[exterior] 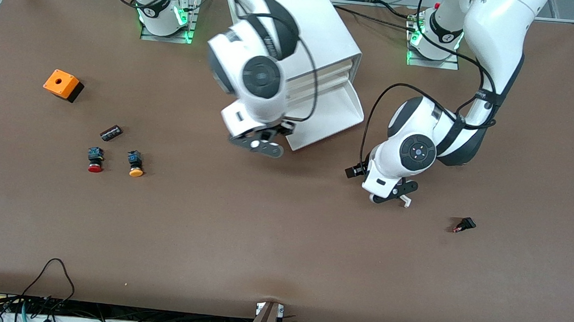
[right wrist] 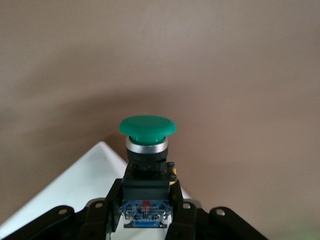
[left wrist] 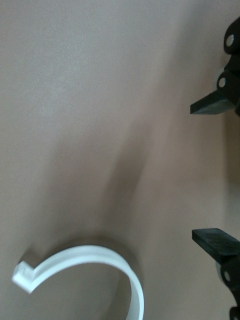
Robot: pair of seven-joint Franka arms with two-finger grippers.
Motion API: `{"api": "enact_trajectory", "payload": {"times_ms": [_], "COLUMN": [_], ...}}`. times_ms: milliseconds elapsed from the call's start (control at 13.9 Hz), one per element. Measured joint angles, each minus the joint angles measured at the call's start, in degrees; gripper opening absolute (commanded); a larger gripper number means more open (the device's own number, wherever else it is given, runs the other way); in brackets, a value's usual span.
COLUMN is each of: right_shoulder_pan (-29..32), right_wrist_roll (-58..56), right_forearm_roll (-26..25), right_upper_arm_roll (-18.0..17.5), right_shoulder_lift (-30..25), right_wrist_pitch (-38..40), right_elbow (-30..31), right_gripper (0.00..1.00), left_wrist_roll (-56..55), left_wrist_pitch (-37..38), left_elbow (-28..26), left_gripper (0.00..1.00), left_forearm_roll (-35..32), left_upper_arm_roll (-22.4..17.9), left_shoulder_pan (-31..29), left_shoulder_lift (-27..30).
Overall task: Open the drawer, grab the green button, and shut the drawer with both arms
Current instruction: 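Push the drawer shut with the left gripper while the right gripper lowers the button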
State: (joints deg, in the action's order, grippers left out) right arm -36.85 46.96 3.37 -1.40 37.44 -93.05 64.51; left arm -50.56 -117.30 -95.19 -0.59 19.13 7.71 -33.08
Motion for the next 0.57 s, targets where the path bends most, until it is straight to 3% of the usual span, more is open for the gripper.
{"api": "enact_trajectory", "payload": {"times_ms": [359, 574], "right_shoulder_pan": [11.02, 12.98], "right_wrist_roll": [-22.34, -32.92], "right_forearm_roll": [0.1, 0.13], "right_upper_arm_roll": [1.14, 5.93], "right_shoulder_lift": [-2.92, -6.1], "right_wrist_pitch": [6.77, 6.36], "right_elbow": [1.17, 8.33], "right_gripper": [0.0, 0.0], "left_wrist_roll": [-4.0, -5.47], "left_wrist_pitch": [-7.92, -9.75], "left_elbow": [-2.19, -4.34], "left_gripper": [1.0, 1.0], "left_forearm_roll": [0.25, 0.64], "left_upper_arm_roll": [0.28, 0.55], "left_shoulder_pan": [4.91, 7.7], "left_shoulder_lift": [-3.67, -4.34]}}
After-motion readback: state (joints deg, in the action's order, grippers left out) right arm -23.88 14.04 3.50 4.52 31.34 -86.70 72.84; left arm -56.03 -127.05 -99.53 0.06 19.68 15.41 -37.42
